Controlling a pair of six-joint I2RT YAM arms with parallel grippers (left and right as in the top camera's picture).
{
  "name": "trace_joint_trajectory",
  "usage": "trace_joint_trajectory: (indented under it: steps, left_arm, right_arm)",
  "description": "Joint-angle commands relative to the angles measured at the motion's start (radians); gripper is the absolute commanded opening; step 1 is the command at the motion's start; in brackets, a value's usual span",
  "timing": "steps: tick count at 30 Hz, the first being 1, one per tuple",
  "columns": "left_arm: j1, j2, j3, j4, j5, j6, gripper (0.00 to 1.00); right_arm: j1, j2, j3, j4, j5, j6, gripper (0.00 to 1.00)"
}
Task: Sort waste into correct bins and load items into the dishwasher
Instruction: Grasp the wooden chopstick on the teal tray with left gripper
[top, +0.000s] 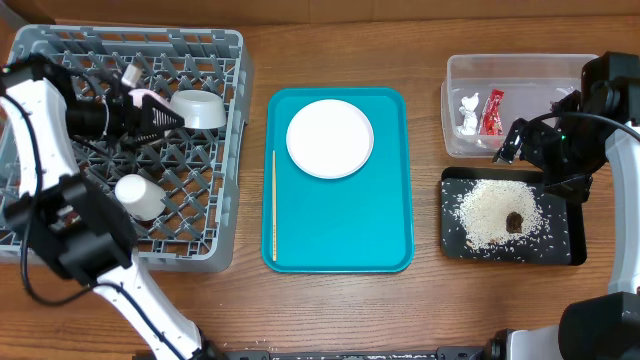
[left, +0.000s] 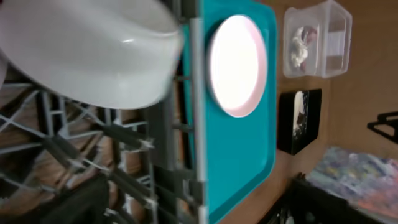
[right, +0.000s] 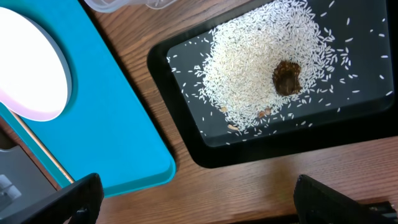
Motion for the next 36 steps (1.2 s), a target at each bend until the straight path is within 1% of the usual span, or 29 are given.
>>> trace_joint_trajectory:
  steps: [1, 3, 4, 8, 9, 11, 16, 21, 23, 26, 27, 28, 30, 33, 36]
  left_arm:
    - [-0.061, -0.176, 0.012, 0.002, -0.042, -0.032, 1.0]
    - [-0.109, -0.233, 0.012, 0.02, -0.143, -0.137, 1.0]
    - [-0.136, -0.255, 0.012, 0.029, -0.209, -0.213, 1.0]
    - [-0.267, -0.316, 0.012, 0.019, -0.547, -0.566, 1.0]
    - [-0.298, -0.32, 0.012, 0.004, -0.603, -0.625, 1.0]
    - [-0.36, -0.321, 0.012, -0.032, -0.669, -0.708, 1.0]
    - [-0.477, -0.339, -0.005, -0.043, -0.682, -0.779, 1.0]
    - [-0.582, -0.431, -0.04, -0.043, -0.719, -0.845, 1.0]
    - [-0.629, -0.495, -0.091, -0.043, -0.792, -0.92, 1.0]
    - [-0.706, -0.587, -0.191, -0.04, -0.939, -1.059, 1.0]
    - [-0.735, -0.611, -0.225, -0.03, -0.977, -1.087, 1.0]
    - [-0.768, -0.634, -0.267, -0.01, -1.009, -1.107, 1.0]
    - [-0.819, -0.657, -0.337, 0.039, -1.028, -1.127, 1.0]
    - [-0.878, -0.655, -0.444, 0.14, -1.0, -1.126, 1.0]
    - [-0.904, -0.643, -0.565, 0.256, -0.949, -1.126, 1.0]
  right_arm:
    - [-0.002, -0.01, 0.008, 0.002, 0.006, -0.005, 0.99]
    - [-0.002, -0.01, 0.008, 0.003, 0.006, -0.005, 0.99]
    - [-0.002, -0.01, 0.008, 0.003, 0.006, -0.005, 1.0]
    - [-0.002, -0.01, 0.008, 0.003, 0.006, -0.005, 1.0]
    - [-0.002, -0.01, 0.008, 0.003, 0.006, -0.005, 1.0]
    - [-0.002, -0.01, 0.008, 0.002, 0.006, -0.005, 1.0]
    - [-0.002, -0.01, 0.008, 0.0, 0.006, -0.005, 1.0]
    - [-0.002, -0.01, 0.008, -0.006, 0.006, -0.01, 1.0]
    - [-0.002, -0.01, 0.008, -0.006, 0.006, -0.01, 1.0]
    - [-0.002, -0.01, 0.008, -0.005, 0.006, -0.009, 1.0]
    - [-0.002, -0.01, 0.008, -0.003, 0.006, -0.009, 1.0]
    - [-0.002, -0.01, 0.008, -0.001, 0.006, -0.009, 1.0]
    - [-0.002, -0.01, 0.008, 0.002, 0.006, -0.009, 1.0]
    - [-0.002, -0.01, 0.008, 0.003, 0.006, -0.009, 1.0]
    - [-0.002, -0.01, 0.008, 0.002, 0.006, -0.009, 1.0]
